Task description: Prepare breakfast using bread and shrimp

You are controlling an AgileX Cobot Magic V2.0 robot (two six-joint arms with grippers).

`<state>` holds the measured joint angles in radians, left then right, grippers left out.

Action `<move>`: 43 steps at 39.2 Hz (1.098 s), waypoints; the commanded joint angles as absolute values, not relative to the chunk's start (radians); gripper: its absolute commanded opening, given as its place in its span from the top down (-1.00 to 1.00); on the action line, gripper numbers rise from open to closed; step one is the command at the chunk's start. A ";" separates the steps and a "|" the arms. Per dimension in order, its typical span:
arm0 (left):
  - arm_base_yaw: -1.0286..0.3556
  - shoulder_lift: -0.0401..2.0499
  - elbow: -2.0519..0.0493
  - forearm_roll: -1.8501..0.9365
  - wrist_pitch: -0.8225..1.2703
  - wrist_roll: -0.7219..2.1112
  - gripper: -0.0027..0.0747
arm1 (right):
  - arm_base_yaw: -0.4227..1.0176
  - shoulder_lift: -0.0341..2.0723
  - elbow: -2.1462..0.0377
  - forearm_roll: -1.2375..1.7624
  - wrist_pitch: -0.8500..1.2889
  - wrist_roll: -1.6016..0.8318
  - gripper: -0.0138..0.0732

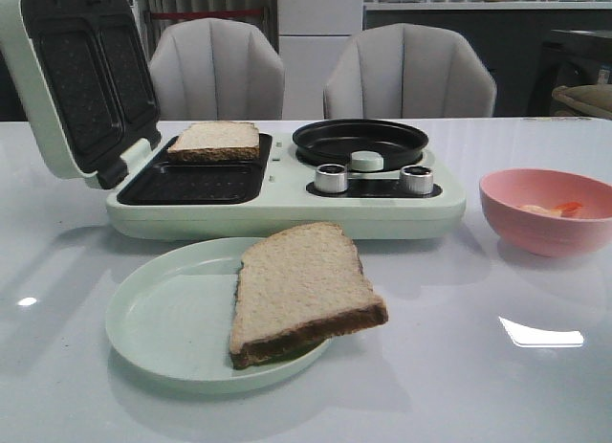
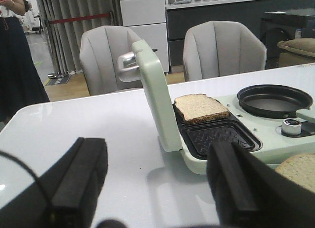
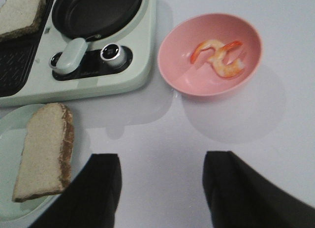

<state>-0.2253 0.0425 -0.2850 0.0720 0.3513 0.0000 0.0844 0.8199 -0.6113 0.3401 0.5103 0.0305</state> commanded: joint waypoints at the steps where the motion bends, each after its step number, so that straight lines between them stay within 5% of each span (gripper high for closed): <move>1: -0.232 0.054 -0.311 0.067 0.265 -0.013 -0.34 | 0.086 0.931 -0.720 0.464 0.527 -0.073 -0.42; 25: -0.232 0.054 -0.311 0.067 0.265 -0.013 -0.34 | 0.086 1.516 -0.833 1.341 0.732 -0.910 -0.42; 43: -0.232 0.054 -0.311 0.067 0.265 -0.013 -0.34 | 0.143 1.752 -0.835 1.585 0.776 -1.170 -0.42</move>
